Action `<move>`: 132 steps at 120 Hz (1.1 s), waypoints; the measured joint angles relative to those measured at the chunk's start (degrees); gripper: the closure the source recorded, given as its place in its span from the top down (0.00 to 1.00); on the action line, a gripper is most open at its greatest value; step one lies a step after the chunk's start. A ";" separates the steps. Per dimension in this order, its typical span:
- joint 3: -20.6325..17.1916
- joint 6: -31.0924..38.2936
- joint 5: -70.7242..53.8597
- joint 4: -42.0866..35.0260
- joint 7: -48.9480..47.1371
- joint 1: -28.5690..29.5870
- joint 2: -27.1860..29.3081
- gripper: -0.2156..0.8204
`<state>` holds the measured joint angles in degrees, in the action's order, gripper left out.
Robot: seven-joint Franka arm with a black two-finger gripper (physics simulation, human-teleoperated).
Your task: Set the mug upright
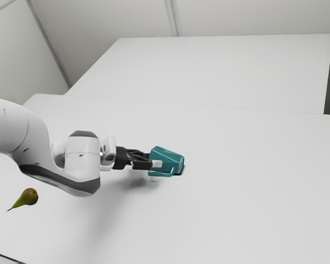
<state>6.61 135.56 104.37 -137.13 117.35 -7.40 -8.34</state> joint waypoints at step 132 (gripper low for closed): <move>-6.68 9.28 5.66 0.60 0.35 -0.32 4.56 0.05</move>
<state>-0.07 144.83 110.04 -136.53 117.69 -7.72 -3.77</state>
